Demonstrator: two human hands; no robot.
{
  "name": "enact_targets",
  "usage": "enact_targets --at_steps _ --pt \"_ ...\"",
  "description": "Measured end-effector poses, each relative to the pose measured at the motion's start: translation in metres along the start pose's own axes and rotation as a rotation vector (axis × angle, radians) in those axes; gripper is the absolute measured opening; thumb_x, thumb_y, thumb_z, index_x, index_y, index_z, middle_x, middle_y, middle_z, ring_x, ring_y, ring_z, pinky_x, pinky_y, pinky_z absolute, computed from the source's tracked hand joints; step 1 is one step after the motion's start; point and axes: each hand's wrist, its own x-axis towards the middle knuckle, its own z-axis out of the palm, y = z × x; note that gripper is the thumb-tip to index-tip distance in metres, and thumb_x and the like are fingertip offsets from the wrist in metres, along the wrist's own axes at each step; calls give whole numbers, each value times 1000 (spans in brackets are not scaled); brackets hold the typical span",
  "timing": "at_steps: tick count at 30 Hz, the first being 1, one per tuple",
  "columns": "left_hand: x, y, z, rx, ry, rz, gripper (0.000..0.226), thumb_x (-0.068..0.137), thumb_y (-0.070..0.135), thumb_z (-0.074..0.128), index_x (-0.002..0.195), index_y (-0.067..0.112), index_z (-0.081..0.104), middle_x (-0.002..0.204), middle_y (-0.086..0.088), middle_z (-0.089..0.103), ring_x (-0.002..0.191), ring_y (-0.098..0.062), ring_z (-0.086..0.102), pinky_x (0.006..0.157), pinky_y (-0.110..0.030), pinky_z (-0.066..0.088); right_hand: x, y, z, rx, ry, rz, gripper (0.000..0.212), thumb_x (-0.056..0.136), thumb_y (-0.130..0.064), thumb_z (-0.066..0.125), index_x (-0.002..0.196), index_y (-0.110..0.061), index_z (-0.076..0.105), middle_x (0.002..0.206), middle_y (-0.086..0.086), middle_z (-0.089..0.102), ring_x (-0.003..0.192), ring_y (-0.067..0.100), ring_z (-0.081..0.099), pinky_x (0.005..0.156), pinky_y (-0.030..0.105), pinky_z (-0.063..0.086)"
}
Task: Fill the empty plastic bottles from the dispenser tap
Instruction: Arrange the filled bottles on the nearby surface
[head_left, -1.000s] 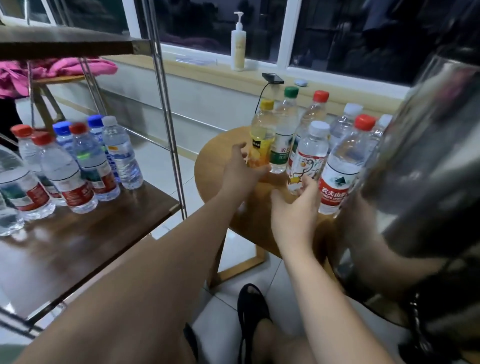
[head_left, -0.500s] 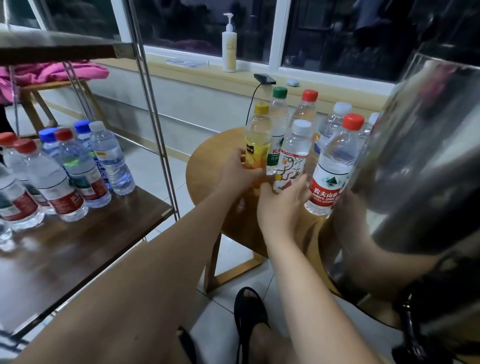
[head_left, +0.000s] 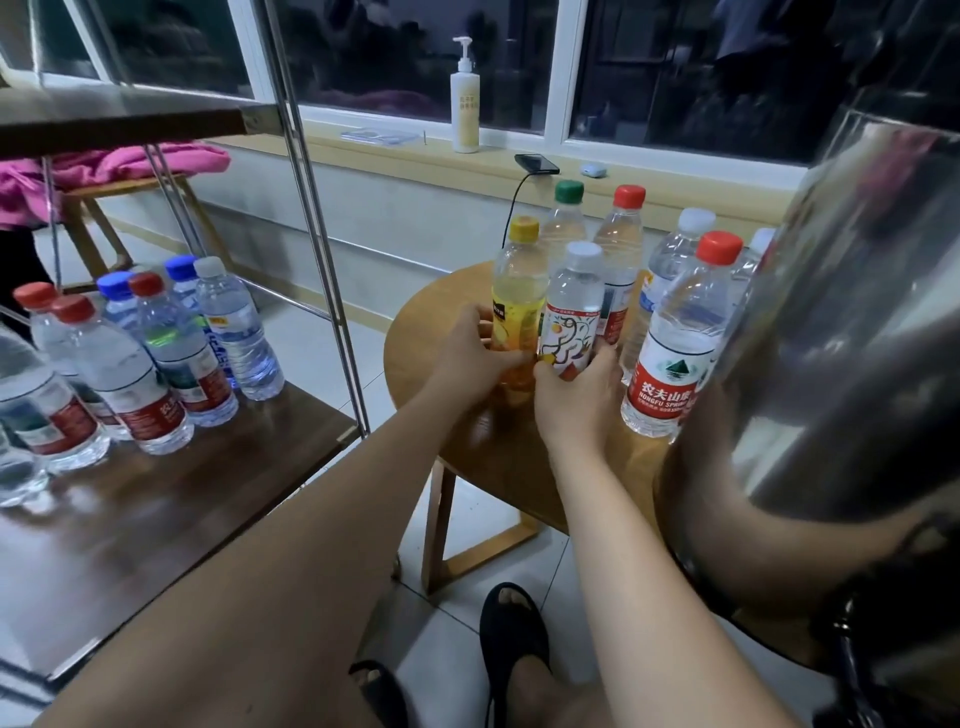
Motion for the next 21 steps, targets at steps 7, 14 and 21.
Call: enact_targets --at_steps 7,14,21 --pt "-29 -12 -50 99 -20 50 72 75 38 99 133 28 56 121 8 70 110 -10 69 84 -27 64 -9 -9 10 86 -151 -65 58 90 -28 84 140 -25 56 133 -4 66 124 15 62 93 27 51" --pt "-70 -30 -120 146 95 17 76 67 32 101 132 35 60 116 13 74 104 -6 73 92 -41 65 -48 -27 42 2 -290 -221 61 83 -40 89 131 -27 53 119 -6 67 109 15 65 79 31 55" --pt "-115 -52 -172 82 291 -85 64 64 40 97 119 40 63 109 10 78 100 -21 78 81 -56 67 -98 -52 106 -25 -332 -266 60 76 -43 88 121 -28 52 109 -2 66 98 23 67 74 43 60"
